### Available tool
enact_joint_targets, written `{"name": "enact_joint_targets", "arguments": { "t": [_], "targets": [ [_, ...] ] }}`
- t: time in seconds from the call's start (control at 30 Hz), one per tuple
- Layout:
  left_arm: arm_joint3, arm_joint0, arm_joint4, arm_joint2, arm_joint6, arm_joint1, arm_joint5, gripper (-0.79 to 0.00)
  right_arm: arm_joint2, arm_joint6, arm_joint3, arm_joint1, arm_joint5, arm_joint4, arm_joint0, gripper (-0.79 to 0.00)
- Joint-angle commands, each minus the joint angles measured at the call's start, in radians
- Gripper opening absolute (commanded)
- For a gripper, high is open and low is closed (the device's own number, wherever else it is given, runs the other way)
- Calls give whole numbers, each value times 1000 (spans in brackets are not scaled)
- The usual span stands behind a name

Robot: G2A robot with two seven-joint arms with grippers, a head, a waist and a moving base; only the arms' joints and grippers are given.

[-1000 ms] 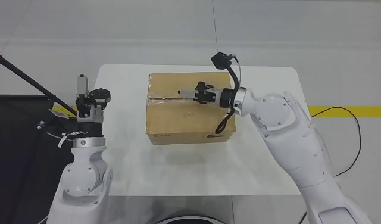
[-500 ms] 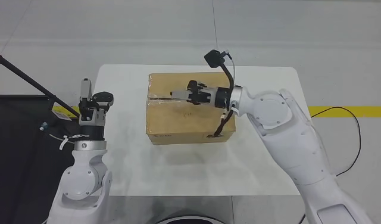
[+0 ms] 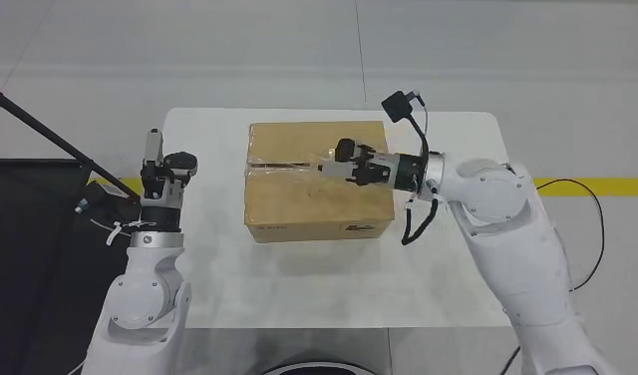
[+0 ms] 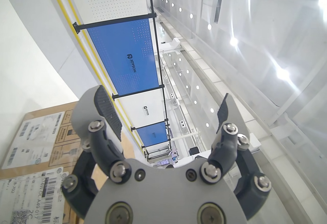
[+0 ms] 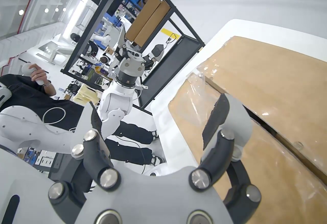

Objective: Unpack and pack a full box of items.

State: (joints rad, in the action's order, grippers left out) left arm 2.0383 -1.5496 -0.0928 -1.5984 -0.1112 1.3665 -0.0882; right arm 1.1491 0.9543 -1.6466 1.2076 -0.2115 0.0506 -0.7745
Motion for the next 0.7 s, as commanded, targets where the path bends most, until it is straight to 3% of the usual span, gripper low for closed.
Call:
{"name": "enact_joint_targets", "arguments": {
  "t": [0.0, 0.17, 0.4, 0.5, 0.67],
  "targets": [
    [-1, 2, 4, 2, 1, 0, 3, 0, -3, -45, -31, -3, 54, 105, -13, 0],
    [-8, 5, 5, 3, 4, 1, 3, 0, -41, -123, -120, -7, 202, 357, -42, 0],
    [-13, 0, -4, -9, 7, 2, -2, 0, -185, -160, -212, 3, 430, 775, -20, 0],
    [-14, -6, -13, -19, 7, 2, -7, 0, -248, -138, -228, 11, 537, 966, -2, 0],
    [-18, -13, -27, -35, 12, 2, -14, 0, -328, -44, -254, 27, 596, 1122, 25, 0]
  ]
}}
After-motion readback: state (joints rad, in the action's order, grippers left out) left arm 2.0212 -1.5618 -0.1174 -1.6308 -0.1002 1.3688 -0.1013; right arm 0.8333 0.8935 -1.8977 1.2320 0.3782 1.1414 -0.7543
